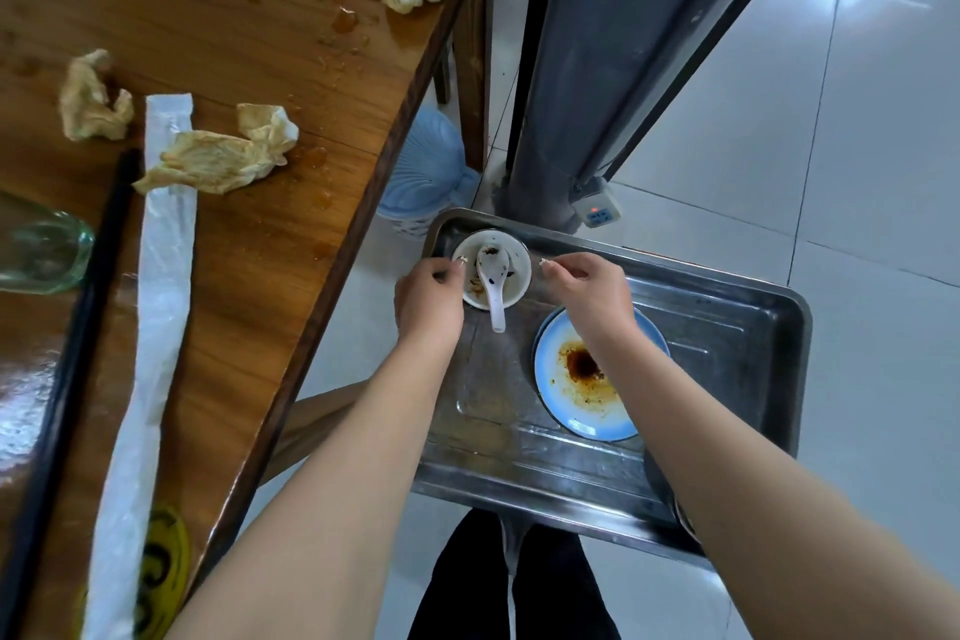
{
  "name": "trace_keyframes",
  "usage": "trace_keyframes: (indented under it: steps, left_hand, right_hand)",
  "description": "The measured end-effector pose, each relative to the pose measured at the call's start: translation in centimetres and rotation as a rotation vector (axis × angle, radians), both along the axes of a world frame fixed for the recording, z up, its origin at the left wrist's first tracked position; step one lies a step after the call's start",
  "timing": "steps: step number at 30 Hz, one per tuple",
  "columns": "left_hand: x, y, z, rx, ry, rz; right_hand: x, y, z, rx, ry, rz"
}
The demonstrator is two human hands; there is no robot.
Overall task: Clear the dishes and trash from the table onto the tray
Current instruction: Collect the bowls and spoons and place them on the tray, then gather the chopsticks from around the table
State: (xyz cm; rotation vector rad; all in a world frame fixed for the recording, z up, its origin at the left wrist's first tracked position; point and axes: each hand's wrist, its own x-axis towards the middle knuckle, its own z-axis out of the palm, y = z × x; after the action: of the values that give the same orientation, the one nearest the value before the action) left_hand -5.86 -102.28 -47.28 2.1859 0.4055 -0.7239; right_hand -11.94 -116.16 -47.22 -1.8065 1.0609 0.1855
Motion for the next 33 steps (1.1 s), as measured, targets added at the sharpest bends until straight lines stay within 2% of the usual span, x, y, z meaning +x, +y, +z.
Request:
trace_keyframes:
  steps: [3, 8, 11, 17, 28, 33]
  left_hand:
    - [-0.6, -1.0, 3.8, -0.098, -0.013, 0.003]
    - [-2.8, -1.5, 11.0, -0.285, -0.018, 0.052]
    - [-4.3, -1.2, 15.7, -0.369, -0.048, 0.005]
    - [-8.7, 2.4, 26.5, -0.517, -0.165, -0.011]
    - [-19.6, 10.3, 38.2, -0.688, -0.341, 0.175]
    - [-22.0, 16.3, 42.8, -0.684, -0.459, 0.237]
  right_hand:
    - [-0.6, -0.6, 3.1, 0.0, -0.044, -0.04]
    - [-2.7, -0.8, 9.6, 0.125, -0.154, -0.136]
    - [-4.0, -0.6, 13.5, 0.19, -0.186, -0.15]
    - [-8.7, 0.3, 22.3, 0.236, -0.287, -0.012]
    - [-16.1, 6.5, 35.9, 0.176, -0.394, 0.29]
    - [-18.0, 11.9, 40.9, 0.241, -0.472, 0.352]
